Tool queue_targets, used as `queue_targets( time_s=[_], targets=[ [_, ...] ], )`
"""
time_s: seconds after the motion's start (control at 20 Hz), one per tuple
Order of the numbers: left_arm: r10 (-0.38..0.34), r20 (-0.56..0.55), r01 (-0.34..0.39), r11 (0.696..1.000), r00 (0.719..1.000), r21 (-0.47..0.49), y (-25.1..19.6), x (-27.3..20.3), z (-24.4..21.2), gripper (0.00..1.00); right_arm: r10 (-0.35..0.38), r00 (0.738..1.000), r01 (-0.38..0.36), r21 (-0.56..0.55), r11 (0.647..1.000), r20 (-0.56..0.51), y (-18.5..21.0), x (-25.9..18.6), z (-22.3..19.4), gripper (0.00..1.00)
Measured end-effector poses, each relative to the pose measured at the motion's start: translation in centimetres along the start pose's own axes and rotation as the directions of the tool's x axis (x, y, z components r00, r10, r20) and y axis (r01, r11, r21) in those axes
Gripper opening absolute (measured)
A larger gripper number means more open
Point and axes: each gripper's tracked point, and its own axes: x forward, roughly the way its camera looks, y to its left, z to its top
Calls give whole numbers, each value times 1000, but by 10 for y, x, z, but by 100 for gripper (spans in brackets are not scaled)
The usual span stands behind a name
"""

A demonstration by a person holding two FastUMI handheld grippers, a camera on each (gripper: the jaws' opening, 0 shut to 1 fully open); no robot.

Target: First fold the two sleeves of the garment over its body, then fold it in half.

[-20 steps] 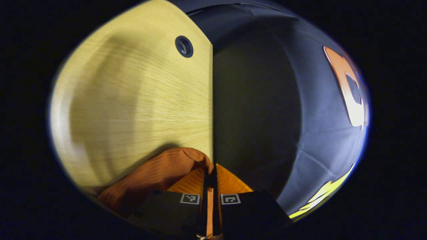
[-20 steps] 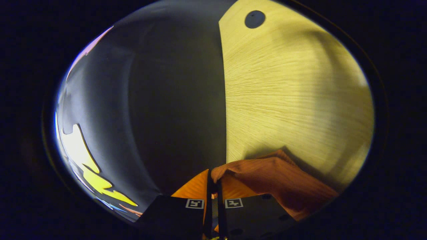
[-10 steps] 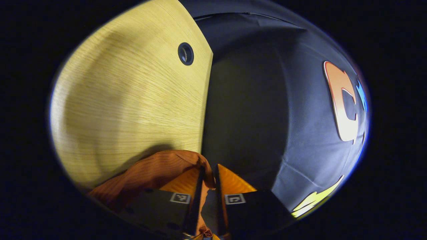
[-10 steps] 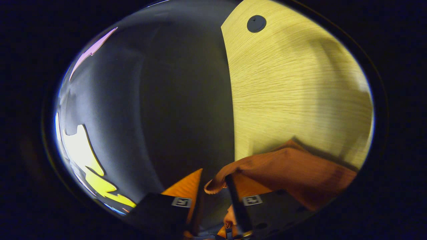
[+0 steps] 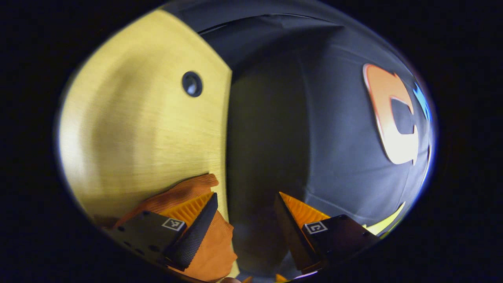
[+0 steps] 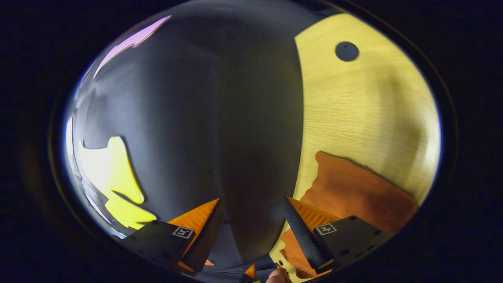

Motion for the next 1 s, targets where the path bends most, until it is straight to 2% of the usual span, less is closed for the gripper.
queue_targets(
  time_s=[0.05, 0.1, 0.15, 0.2, 0.3, 0.4, 0.45, 0.5, 0.55, 0.6, 0.7, 0.75, 0.8, 0.85, 0.9, 0.95, 1.0],
  targets=[
    [-13, 21, 10, 992, 1000, 127, -17, -16, 12, 100, 10, 1000, -8, -105, 994, 22, 8, -6, 6, 96],
    [-45, 44, 33, 968, 998, 251, -40, -37, 23, 96, 25, 999, -16, -211, 977, 39, 17, -14, 10, 96],
    [-82, 60, 55, 933, 995, 356, -69, -58, 30, 96, 15, 998, 5, -346, 938, 54, 19, -23, 12, 96],
    [-119, 65, 77, 892, 991, 445, -99, -81, 35, 96, 11, 998, 23, -489, 872, 67, 24, -37, 11, 96],
    [-131, 31, 89, 810, 991, 579, -136, -120, 30, 96, 22, 994, 56, -672, 739, 108, 25, -47, 15, 96],
    [-105, 36, 49, 707, 994, 706, -154, -152, 25, 97, 52, 987, 85, -778, 623, 149, 24, -52, 19, 96],
    [-100, 56, 22, 645, 993, 764, -160, -167, 24, 97, 68, 987, 82, -819, 567, 146, 26, -51, 17, 96],
    [-98, 84, -10, 588, 992, 809, -169, -180, 25, 97, 77, 988, 71, -848, 525, 130, 24, -48, 14, 92],
    [-110, 95, -20, 547, 989, 837, -177, -194, 23, 97, 81, 992, 43, -874, 484, 94, 23, -49, 9, 96],
    [-112, 71, 2, 545, 991, 838, -180, -199, 13, 97, 79, 994, 34, -902, 431, 75, 21, -54, 11, 96],
    [-110, 23, 45, 573, 994, 819, -186, -237, -3, 98, 55, 989, 117, -956, 267, 136, 1, -62, 24, 97],
    [-121, 26, 47, 566, 992, 823, -187, -252, -6, 100, 68, 984, 152, -973, 172, 166, -2, -66, 30, 96],
    [-115, 33, 35, 548, 993, 836, -185, -267, -5, 98, 86, 978, 183, -980, 79, 190, -2, -67, 34, 96],
    [-95, 33, 22, 521, 995, 853, -179, -281, -7, 98, 105, 971, 215, -977, 1, 214, -1, -71, 38, 97],
    [-81, 29, 14, 483, 996, 875, -175, -298, -8, 100, 118, 965, 241, -969, -53, 233, 0, -80, 40, 96],
    [-77, 35, 3, 446, 996, 895, -173, -314, -7, 98, 130, 960, 258, -962, -83, 247, 0, -84, 42, 97],
    [-81, 46, -9, 413, 996, 911, -172, -332, -4, 98, 140, 955, 274, -957, -91, 260, -2, -90, 43, 96]
  ],
)
